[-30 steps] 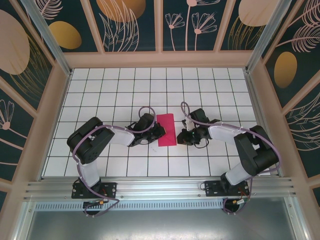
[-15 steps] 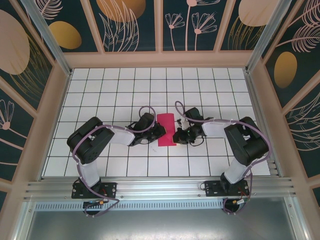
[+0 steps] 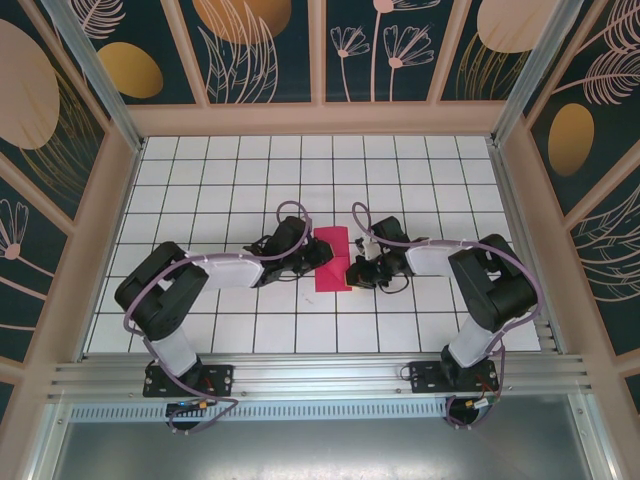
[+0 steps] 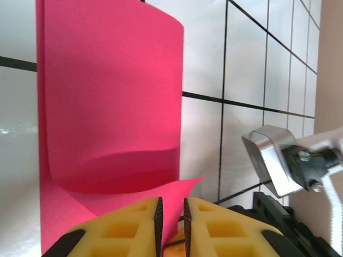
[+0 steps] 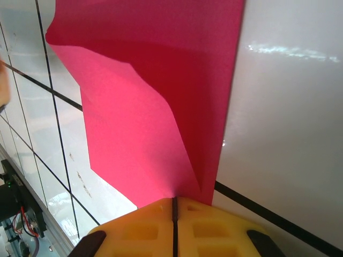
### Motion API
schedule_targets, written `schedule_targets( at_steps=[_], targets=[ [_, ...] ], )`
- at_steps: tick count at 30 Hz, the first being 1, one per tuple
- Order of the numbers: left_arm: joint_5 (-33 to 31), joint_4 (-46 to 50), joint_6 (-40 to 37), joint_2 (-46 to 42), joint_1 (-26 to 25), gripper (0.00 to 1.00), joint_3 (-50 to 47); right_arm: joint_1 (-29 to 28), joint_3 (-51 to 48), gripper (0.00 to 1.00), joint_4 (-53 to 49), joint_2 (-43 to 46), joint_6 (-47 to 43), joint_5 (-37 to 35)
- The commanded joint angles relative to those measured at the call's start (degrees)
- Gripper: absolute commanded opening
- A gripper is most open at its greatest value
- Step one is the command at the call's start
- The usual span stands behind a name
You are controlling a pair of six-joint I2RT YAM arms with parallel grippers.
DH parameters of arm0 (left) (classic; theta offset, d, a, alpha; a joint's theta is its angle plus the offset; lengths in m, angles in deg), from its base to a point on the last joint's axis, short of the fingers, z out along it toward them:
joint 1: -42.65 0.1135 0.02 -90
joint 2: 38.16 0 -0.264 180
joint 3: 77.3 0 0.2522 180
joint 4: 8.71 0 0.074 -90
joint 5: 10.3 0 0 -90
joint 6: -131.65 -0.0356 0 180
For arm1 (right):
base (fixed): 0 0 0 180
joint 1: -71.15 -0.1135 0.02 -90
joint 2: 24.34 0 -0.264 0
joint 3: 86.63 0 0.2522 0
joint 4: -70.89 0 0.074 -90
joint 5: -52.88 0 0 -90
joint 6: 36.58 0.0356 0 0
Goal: Fold a paper plane with a square sheet of paper (pick it up from the middle)
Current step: Fold the triangle a second time at the center of the table.
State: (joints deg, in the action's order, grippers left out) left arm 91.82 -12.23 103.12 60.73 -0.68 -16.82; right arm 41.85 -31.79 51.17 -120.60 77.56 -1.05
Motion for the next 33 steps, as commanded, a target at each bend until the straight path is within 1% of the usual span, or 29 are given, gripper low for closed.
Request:
schedule_targets(
  at_steps=[1,3,8,12,15,21,24,33],
  targets=[
    [3.3,-2.0,0.4,-1.6,-1.2,0.17,-1.3,0.1,-2.0,0.09,-0.9,-0.3,0.6,-3.1],
    [4.4,-4.5,1.0,-1.1,-1.9,0.16,-2.1,0.1,-2.1,0.09,-0.7,-0.1,0.6,-3.2],
    [9.2,-10.9,3.4,4.8,-2.5,0.15,-2.3,0.2,-2.0,0.09,-0.7,0.1,0.6,-3.4],
    [10.1,-14.2,5.2,7.1,-2.6,0.15,-3.0,0.3,-2.0,0.09,-0.7,0.1,0.7,-3.5],
    [8.4,-14.3,6.1,7.9,-2.6,0.16,-3.7,0.4,-1.9,0.09,-0.6,-0.1,0.8,-3.6],
    [2.7,-9.7,5.4,9.5,-2.6,0.17,-3.4,0.4,-1.7,0.09,-1.1,-0.6,0.6,-3.9],
    [1.2,-8.7,5.8,10.4,-2.6,0.18,-3.5,0.4,-1.7,0.08,-1.7,-0.6,0.4,-4.4],
    [-4.7,-1.3,5.3,8.9,-2.6,0.2,-1.2,0.3,-2.1,0.06,-3.2,-0.3,-0.3,-5.6]
  ],
)
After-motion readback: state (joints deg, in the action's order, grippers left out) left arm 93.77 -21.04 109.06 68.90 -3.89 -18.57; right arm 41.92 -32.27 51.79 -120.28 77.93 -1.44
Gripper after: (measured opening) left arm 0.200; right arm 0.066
